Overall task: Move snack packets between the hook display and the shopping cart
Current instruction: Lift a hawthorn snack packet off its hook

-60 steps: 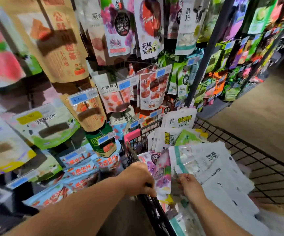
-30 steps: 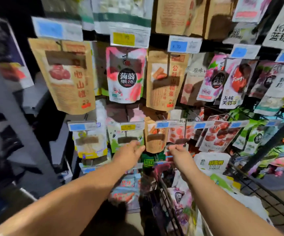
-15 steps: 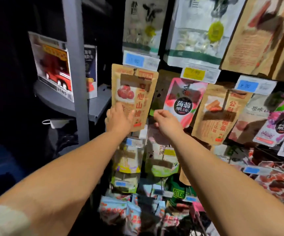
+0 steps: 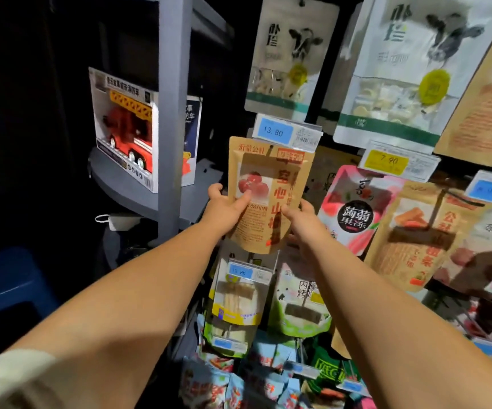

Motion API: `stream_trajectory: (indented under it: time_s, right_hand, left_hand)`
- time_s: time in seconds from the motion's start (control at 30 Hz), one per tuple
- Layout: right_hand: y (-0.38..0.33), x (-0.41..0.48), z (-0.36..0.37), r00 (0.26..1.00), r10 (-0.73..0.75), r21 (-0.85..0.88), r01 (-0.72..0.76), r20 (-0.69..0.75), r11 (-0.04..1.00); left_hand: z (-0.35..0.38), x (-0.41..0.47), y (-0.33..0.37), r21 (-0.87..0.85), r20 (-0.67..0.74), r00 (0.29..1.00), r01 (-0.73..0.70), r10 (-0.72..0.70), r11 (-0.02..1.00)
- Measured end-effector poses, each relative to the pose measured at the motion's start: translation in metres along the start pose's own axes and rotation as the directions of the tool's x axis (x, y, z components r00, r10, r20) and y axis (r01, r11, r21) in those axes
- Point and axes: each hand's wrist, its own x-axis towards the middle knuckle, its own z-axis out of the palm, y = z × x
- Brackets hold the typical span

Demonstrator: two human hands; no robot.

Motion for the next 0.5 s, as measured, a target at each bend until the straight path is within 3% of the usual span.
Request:
stream_trajectory:
  time_s: [0.17, 0.3, 0.5]
  right_hand:
    - [0.013, 0.000, -0.002, 0.999, -0.008, -0.128, 0.015, 0.050, 0.992]
    - [0.019, -0.009, -0.003, 0.997, -0.015, 0.011, 0.014, 0.076, 1.000]
    - [0.014, -0.028, -0.011, 0.991, -0.134, 0.105, 0.131, 0.022, 0.986]
  left_hand:
    - [-0.005, -0.007, -0.009, -0.110, -0.015, 1.000, -0.014, 0.012, 0.994]
    - [-0.006, -0.021, -0.011, -0.234, 0.103, 0.994, -0.014, 0.039, 0.972]
    - [-0.002, -0.056, 0.002, -0.510, 0.209, 0.977, 0.071, 0.044, 0.857]
